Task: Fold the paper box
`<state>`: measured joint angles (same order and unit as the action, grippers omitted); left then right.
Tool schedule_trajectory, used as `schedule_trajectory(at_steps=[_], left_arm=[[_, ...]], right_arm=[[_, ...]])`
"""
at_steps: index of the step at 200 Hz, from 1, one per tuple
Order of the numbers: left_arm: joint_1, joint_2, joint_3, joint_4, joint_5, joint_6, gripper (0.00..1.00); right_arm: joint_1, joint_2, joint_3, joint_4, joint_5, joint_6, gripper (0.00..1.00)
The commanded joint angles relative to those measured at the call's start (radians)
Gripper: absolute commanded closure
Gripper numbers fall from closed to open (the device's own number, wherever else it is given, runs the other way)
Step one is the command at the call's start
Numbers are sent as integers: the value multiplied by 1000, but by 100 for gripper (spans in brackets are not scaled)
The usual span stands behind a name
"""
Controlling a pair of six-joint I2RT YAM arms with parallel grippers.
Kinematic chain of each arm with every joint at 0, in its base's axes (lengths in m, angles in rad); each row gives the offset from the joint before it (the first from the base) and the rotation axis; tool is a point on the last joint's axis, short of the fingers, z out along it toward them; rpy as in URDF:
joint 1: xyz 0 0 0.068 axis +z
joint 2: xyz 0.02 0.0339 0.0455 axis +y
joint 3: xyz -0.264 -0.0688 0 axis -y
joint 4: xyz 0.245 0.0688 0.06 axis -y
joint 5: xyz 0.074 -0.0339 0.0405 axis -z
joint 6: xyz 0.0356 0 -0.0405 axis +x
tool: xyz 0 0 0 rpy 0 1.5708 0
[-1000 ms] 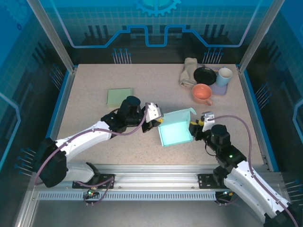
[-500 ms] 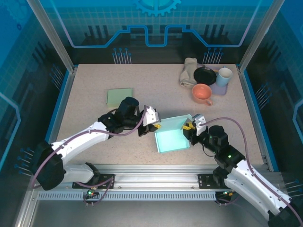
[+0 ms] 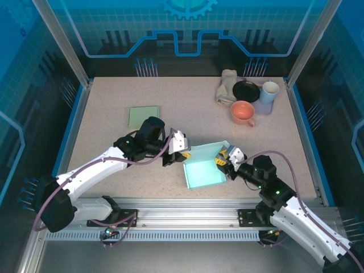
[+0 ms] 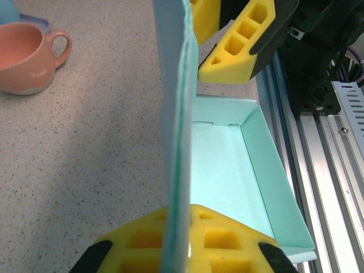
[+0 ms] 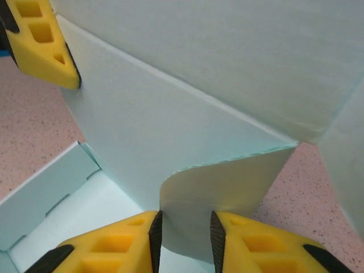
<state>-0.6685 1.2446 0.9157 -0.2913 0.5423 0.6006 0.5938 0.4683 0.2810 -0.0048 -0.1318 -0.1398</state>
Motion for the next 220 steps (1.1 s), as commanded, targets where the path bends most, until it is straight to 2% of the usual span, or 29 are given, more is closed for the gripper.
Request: schedule_trajectory(at_steps=[1,26,72,96,118,131,146,176,198,220], left_arm=[[-18,-38,8,15,110,37,100],[-18,-48,0,20,99,35,100],[-18,-44,-8,39,57,21,100],[-18,-20,-9,79,-16,3,100],[-19,5,10,57,5,5,100],[-19,10,12,59,-4,-1,100],[-19,12,4,104,-73,-24,100],[-18,22,-17,238,-293,-75,100],[-18,32,-33,298,-363,-84,100],[-18,36,-39,308,-381,-81,100]], right_arm=[[7,57,-26,106,-35,-91,66],[-41,79,-55,167,-70,-114,65],[-225,73,-56,218,-228,-90,64],[-238,83,-58,218,-233,-86,63],[-241,123,-50,224,-224,-103,62],[-246,130,-45,222,-262,-106,62],[-246,122,-45,209,-294,-102,62],[-235,80,-64,197,-194,-61,59],[-234,61,-65,184,-104,-55,58],[-234,53,-69,179,-13,-61,58]])
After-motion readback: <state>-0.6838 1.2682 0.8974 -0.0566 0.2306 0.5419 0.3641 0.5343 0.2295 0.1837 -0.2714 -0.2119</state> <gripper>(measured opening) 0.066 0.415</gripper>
